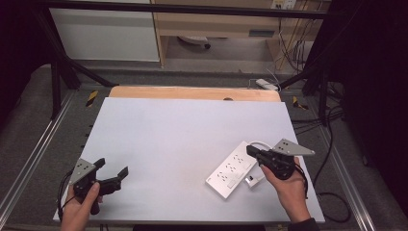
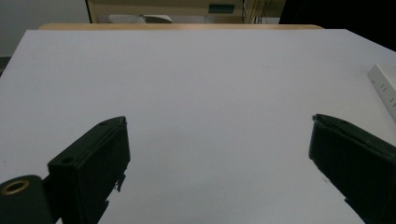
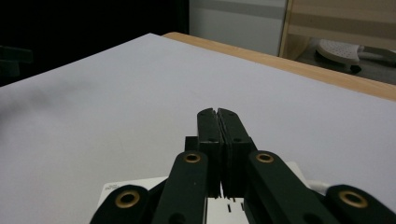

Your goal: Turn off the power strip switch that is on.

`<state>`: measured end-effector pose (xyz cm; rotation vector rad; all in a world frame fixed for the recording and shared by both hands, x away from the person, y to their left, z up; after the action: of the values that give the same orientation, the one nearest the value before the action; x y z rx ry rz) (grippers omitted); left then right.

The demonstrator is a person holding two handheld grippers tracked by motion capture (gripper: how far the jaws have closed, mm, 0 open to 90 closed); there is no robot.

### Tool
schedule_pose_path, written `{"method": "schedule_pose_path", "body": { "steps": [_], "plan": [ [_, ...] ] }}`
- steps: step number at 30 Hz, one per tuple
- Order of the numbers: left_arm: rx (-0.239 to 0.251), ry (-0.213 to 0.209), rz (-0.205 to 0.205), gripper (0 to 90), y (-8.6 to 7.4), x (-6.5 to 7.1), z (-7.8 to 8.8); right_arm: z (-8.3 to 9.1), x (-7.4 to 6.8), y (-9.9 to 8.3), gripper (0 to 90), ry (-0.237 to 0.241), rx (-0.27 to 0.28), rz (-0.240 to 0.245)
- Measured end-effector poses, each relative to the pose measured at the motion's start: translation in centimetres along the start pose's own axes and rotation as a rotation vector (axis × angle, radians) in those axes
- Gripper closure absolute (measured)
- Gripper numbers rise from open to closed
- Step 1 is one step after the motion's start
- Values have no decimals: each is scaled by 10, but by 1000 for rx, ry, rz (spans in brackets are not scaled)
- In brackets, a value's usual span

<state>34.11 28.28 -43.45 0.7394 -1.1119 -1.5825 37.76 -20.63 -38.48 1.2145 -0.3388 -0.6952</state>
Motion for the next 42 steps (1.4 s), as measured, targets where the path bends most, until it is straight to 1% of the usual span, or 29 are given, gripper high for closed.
{"method": "schedule_pose_path", "body": {
  "steps": [2,3,4,5,6,9,13,14,17,20,22,26,27,31,39,42],
  "plan": [
    [2,3,-3,51,0,0,0,-1,-1,-1,899,4,-10,-3],
    [1,4,-6,51,0,-1,-1,-4,-3,-3,900,13,-24,-4],
    [1,3,-8,51,0,-1,-1,-4,-3,-3,900,13,-24,-4],
    [2,-1,-14,51,0,-1,-1,-6,-4,-4,900,14,-40,-2],
    [2,-5,-14,51,0,0,-1,-6,-4,-4,900,14,-40,-2],
    [-4,-7,-23,51,-1,0,-1,-9,-7,-7,900,31,-65,-12],
    [-5,-8,-26,51,-1,1,-1,-10,-10,-8,900,44,-82,-13],
    [-6,-8,-28,51,-1,1,-2,-11,-12,-9,900,54,-97,-12],
    [-5,-9,-28,51,-1,1,-2,-13,-13,-10,900,61,-112,-16],
    [-10,-6,-27,51,-2,1,-2,-16,-16,-11,900,73,-142,-20],
    [-13,-4,-28,51,-2,1,-2,-16,-16,-12,900,78,-145,-26],
    [-16,-2,-31,51,-2,1,-2,-16,-16,-14,900,81,-149,-31],
    [-19,0,-33,51,-2,1,-2,-16,-16,-15,900,78,-156,-43],
    [-20,-6,-41,51,-2,3,-2,-17,-16,-17,900,70,-168,-49],
    [-23,-19,-61,51,-2,6,-2,-22,-19,-26,900,72,-208,-66],
    [-23,-14,-58,51,-2,6,-2,-25,-21,-30,900,81,-238,-64]
  ]
}}
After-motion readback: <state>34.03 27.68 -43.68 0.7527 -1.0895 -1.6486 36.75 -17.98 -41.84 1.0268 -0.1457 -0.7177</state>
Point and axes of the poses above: each handheld gripper's, and its own axes: z roughly backward along the jaws, y roughly out of its top, x roughly to its right, the point moved 4 cm from there along -z, roughly forward along the jaws, and after that the axes turned 7 degrees about y, right-handed, at the moved point
